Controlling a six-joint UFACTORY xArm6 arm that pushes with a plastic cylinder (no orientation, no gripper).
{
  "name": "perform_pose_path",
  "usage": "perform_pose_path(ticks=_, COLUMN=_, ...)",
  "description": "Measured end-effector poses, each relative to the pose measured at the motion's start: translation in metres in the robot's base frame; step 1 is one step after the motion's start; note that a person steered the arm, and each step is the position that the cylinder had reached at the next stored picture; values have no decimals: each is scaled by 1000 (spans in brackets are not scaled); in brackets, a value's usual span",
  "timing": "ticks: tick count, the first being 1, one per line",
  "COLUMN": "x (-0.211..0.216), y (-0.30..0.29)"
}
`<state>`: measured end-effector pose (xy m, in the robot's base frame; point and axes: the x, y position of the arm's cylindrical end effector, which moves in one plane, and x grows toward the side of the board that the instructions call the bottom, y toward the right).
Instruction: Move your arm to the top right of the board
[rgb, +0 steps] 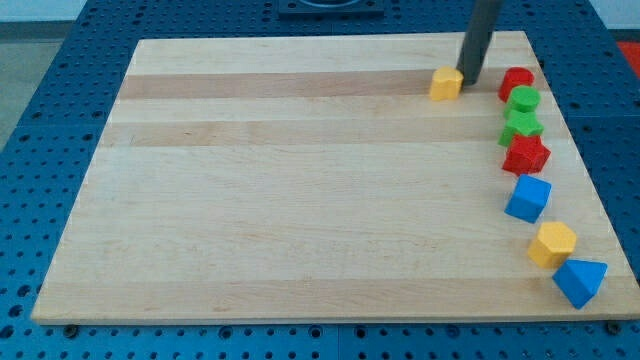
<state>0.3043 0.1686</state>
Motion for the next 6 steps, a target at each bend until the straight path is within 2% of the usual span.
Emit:
perform_pose_path(ticks=3, x=128, y=-90)
perform_pose_path(ticks=4, x=128, y=-90)
perform_pose_path(ticks=5, x=140, y=-62)
perform_pose_path(ticks=6, x=93, y=-44)
